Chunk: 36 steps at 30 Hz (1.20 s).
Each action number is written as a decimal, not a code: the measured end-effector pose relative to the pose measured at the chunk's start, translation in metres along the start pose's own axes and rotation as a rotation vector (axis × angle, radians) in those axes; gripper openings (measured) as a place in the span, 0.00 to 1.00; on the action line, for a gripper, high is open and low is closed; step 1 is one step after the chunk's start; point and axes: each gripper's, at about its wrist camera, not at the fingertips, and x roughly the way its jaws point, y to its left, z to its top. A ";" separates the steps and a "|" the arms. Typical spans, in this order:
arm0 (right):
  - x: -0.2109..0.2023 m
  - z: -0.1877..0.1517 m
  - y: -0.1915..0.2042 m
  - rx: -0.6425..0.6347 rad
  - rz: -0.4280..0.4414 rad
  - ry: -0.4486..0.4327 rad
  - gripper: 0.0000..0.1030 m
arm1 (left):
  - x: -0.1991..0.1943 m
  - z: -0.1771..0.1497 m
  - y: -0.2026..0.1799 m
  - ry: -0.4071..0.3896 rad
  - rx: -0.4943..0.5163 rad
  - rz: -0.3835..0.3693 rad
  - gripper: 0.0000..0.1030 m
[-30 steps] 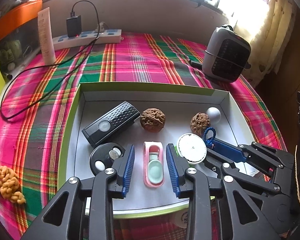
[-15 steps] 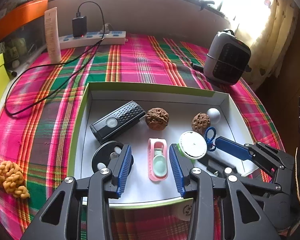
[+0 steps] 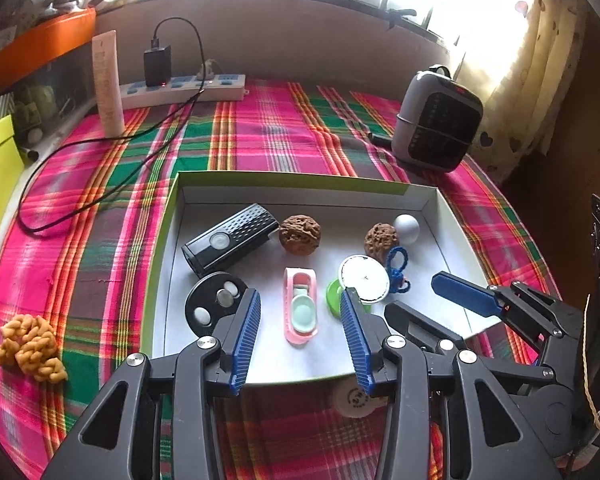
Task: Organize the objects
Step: 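Open both tools to drop the pink clip and blue lanyard in the box, then withdraw both tools from the box toward the pink pacifier and tape roll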
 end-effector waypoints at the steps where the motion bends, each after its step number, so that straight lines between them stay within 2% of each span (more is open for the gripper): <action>1: -0.002 -0.001 0.000 0.000 -0.001 -0.002 0.48 | -0.002 -0.001 0.000 -0.003 0.000 0.003 0.40; 5: -0.010 -0.005 0.003 0.000 -0.005 -0.013 0.48 | -0.010 -0.004 -0.002 -0.016 0.000 0.011 0.43; 14: -0.026 -0.014 0.007 0.009 -0.006 -0.044 0.48 | -0.031 -0.015 -0.004 -0.045 -0.004 0.006 0.44; 20: -0.037 -0.022 0.010 0.019 -0.007 -0.066 0.48 | -0.042 -0.024 -0.003 -0.068 0.003 0.041 0.44; 36: -0.049 -0.044 0.012 0.034 -0.018 -0.072 0.48 | -0.044 -0.055 -0.007 -0.044 0.013 0.028 0.44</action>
